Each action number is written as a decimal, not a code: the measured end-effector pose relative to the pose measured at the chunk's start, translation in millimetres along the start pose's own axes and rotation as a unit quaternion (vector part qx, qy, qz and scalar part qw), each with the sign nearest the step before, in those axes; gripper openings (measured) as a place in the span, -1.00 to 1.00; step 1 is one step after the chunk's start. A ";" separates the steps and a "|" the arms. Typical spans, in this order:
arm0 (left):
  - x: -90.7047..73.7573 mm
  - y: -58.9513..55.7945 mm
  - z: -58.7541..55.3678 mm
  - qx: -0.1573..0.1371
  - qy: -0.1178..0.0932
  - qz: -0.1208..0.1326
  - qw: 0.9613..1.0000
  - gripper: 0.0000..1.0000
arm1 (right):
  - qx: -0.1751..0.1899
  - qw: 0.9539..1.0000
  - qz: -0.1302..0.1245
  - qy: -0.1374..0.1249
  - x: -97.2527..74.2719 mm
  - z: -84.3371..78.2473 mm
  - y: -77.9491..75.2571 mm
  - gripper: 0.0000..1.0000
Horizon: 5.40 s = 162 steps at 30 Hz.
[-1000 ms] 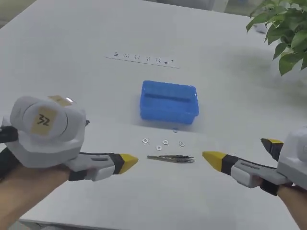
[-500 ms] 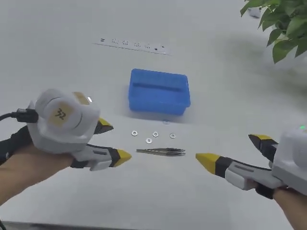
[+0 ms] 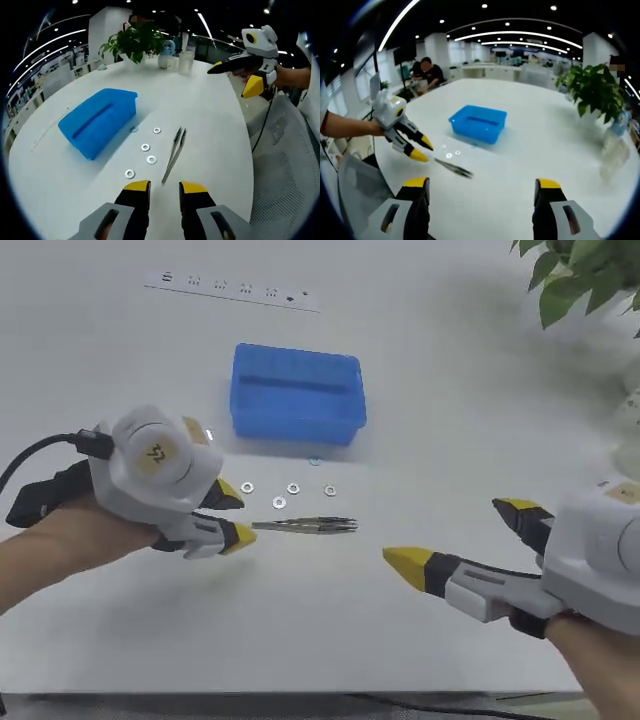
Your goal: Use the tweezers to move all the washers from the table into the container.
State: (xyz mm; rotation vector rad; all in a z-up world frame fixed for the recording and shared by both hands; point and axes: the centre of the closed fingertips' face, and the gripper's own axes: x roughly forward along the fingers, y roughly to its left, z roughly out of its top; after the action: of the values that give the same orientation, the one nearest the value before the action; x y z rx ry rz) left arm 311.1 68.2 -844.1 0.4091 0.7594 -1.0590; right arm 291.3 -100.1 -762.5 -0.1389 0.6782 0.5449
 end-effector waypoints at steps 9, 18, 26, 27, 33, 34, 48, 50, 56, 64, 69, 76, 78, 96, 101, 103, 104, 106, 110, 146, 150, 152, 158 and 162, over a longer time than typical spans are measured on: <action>14.8 -3.5 -1.6 0.022 0.011 -0.031 0.999 -0.85 | 0.000 1.000 0.005 0.007 1.2 -2.4 5.3 0.68; 17.0 -4.6 -0.6 0.055 0.013 -0.039 0.998 -1.00 | -0.019 1.000 0.017 0.008 4.8 3.0 15.8 0.62; -3.8 -14.4 19.2 0.068 -0.005 -0.032 0.997 -1.00 | -0.062 0.997 0.055 0.009 16.8 13.9 40.1 0.31; -7.1 -16.1 22.1 0.069 -0.008 -0.031 0.997 -1.00 | -0.064 0.996 0.062 0.008 18.3 15.0 43.9 0.27; -28.9 -22.8 37.9 0.099 -0.016 -0.009 0.995 -1.00 | -0.088 0.991 0.098 0.015 28.3 18.6 65.3 0.04; -33.0 -24.6 41.2 0.101 -0.020 -0.008 0.995 -1.00 | -0.092 0.990 0.106 0.015 30.8 18.3 69.6 0.04; -63.7 -41.6 60.1 0.157 -0.024 -0.021 0.987 -1.00 | -0.187 0.958 0.211 0.048 63.2 9.8 121.3 -0.43; -65.9 -43.8 60.6 0.162 -0.020 -0.027 0.986 -1.00 | -0.210 0.952 0.216 0.050 68.8 10.3 126.4 -0.46; -67.4 -50.0 59.8 0.184 -0.014 -0.038 0.982 -1.00 | -0.250 0.935 0.245 0.054 79.4 11.8 143.6 -0.57; -67.1 -56.2 60.4 0.204 -0.006 -0.050 0.978 -1.00 | -0.287 0.921 0.258 0.058 85.6 5.3 151.2 -0.83; -66.7 -58.1 62.0 0.208 -0.008 -0.050 0.977 -1.00 | -0.291 0.920 0.257 0.060 88.0 1.6 150.3 -0.89; -65.9 -56.1 64.9 0.180 -0.023 -0.033 0.983 -1.00 | -0.294 0.921 0.252 0.047 88.3 1.5 149.4 -0.93; -65.6 -55.3 67.1 0.152 -0.042 -0.021 0.987 -1.00 | -0.292 0.923 0.247 0.045 88.0 1.8 148.1 -0.94; -118.8 -16.5 22.2 -0.179 -0.139 0.147 0.963 0.25 | -0.171 0.966 0.190 -0.027 103.9 58.2 117.7 -0.95; -130.6 -13.9 9.8 -0.221 -0.149 0.174 0.948 0.45 | -0.103 0.975 0.189 -0.051 118.1 78.8 112.9 -0.95; -132.6 -14.9 6.7 -0.231 -0.149 0.178 0.945 0.46 | -0.088 0.976 0.193 -0.053 123.2 82.8 112.8 -0.94; -133.1 -15.1 5.7 -0.233 -0.149 0.181 0.944 0.50 | -0.088 0.976 0.194 -0.053 125.5 83.6 113.2 -0.94; -133.8 -15.7 2.3 -0.241 -0.145 0.189 0.941 0.58 | -0.087 0.975 0.195 -0.053 130.4 84.6 116.4 -0.94; -134.4 -17.6 -1.3 -0.256 -0.146 0.194 0.936 0.71 | -0.087 0.976 0.197 -0.045 140.8 79.6 120.8 -0.94; -140.3 -14.0 -19.2 -0.271 -0.119 0.236 0.926 0.98 | -0.141 0.973 0.177 -0.039 136.8 99.6 115.2 -0.97; -139.1 -15.8 -17.5 -0.273 -0.119 0.229 0.927 0.98 | -0.130 0.974 0.178 -0.043 132.6 111.0 108.8 -0.97; -139.1 -15.2 -17.1 -0.271 -0.117 0.230 0.927 0.98 | -0.129 0.975 0.173 -0.045 131.9 115.5 105.1 -0.97; -140.0 -13.9 -16.3 -0.270 -0.115 0.230 0.928 0.98 | -0.120 0.976 0.172 -0.058 130.9 133.0 99.0 -0.97; -138.9 -14.2 -18.0 -0.268 -0.108 0.229 0.930 0.98 | -0.120 0.976 0.170 -0.068 133.3 145.2 96.7 -0.98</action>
State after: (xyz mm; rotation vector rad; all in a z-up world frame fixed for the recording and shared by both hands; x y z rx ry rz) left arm 253.7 160.3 -754.3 -0.0094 0.6790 -0.4188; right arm 408.1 82.8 -728.8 -0.2121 0.5027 0.9584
